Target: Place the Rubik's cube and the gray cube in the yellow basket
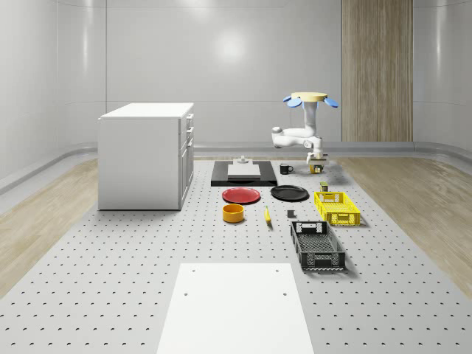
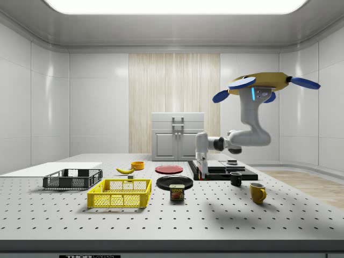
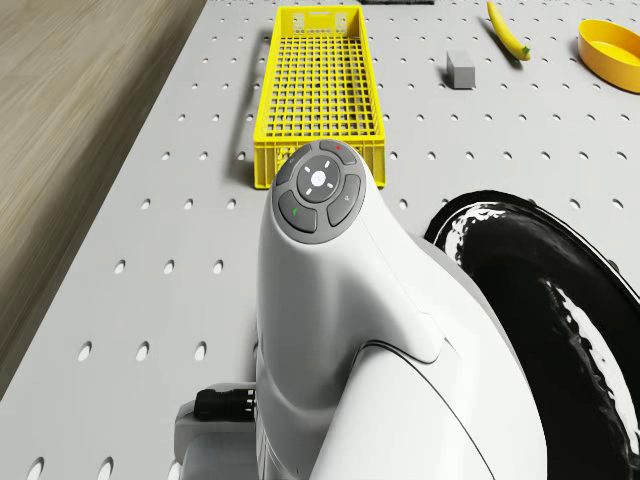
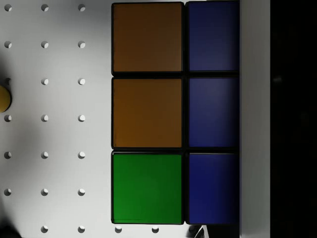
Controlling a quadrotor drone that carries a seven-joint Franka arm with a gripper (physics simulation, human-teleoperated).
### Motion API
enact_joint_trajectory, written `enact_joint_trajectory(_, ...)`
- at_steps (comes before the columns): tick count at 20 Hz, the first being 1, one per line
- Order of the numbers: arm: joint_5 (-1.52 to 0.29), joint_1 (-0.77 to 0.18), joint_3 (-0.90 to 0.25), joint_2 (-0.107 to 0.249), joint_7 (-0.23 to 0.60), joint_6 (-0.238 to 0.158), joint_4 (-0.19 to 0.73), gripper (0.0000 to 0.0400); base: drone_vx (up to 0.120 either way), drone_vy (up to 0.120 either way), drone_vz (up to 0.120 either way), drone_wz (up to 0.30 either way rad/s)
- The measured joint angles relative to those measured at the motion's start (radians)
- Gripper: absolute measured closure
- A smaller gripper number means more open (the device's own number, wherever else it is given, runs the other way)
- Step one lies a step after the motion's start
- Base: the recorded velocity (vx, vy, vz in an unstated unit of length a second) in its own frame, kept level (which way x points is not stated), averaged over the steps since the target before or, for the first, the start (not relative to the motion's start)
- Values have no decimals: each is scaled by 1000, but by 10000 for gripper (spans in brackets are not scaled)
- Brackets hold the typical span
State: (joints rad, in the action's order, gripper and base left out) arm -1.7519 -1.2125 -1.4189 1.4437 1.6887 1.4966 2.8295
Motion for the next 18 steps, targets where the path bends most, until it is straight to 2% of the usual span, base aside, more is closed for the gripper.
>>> enact_joint_trajectory(4,5,-2,-1,12,2,11,0,75,120,50,0,0)
enact_joint_trajectory(18,20,-8,-6,48,7,44,-2,75,120,0,0,0)
